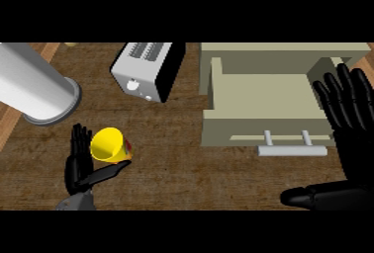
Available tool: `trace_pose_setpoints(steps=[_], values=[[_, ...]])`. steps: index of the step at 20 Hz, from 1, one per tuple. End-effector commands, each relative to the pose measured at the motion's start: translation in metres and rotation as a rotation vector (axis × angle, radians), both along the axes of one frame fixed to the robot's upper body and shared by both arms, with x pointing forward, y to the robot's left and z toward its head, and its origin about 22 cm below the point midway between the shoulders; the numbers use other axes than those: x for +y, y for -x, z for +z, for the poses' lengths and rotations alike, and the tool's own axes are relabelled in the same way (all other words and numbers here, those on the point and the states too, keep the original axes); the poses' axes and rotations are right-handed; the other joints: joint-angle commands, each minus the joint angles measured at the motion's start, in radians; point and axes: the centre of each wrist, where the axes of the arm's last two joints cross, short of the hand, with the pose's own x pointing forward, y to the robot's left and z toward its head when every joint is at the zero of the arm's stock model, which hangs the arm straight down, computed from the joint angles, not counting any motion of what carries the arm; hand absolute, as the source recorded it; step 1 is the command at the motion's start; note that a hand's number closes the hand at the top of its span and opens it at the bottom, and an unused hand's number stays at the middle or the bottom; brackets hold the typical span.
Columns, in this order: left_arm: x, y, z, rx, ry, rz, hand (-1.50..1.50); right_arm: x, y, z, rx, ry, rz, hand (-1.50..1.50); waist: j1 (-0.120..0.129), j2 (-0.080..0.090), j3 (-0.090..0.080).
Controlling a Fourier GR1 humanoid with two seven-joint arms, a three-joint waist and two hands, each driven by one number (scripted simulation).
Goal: Pick up the cup, place it into the drawer and close the drawer
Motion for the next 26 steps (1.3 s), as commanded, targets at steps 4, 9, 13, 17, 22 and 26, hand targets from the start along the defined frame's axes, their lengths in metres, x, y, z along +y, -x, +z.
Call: trace_pose_setpoints(steps=[4,9,13,17,22,26], values=[[-0.01,-0.007,-0.005,-0.026,0.054,-0.004,-1.5,0.004,0.015,0.017,-0.001,0.002,0.013,-1.5,0.0,0.0,0.0],[-0.006,-0.01,-0.012,-0.04,0.112,-0.01,-1.5,0.0,-0.003,0.018,0.014,-0.005,-0.005,-1.5,0.0,0.0,0.0],[-0.01,-0.013,-0.012,-0.062,0.147,-0.083,-1.5,-0.001,-0.001,-0.006,0.012,0.001,-0.005,-1.5,0.0,0.0,0.0],[0.003,-0.009,-0.024,-0.079,0.23,-0.111,-1.5,0.008,0.008,0.006,0.01,0.004,0.016,-1.5,-0.005,0.002,-0.001],[-0.021,-0.017,-0.026,-0.14,0.242,-0.163,1.5,-0.002,0.013,0.012,0.023,0.007,0.001,-1.5,-0.005,0.001,0.0],[-0.02,-0.029,-0.017,-0.193,0.189,-0.164,1.5,0.009,-0.007,0.007,0.008,0.007,0.017,-1.5,-0.001,0.001,0.0]])
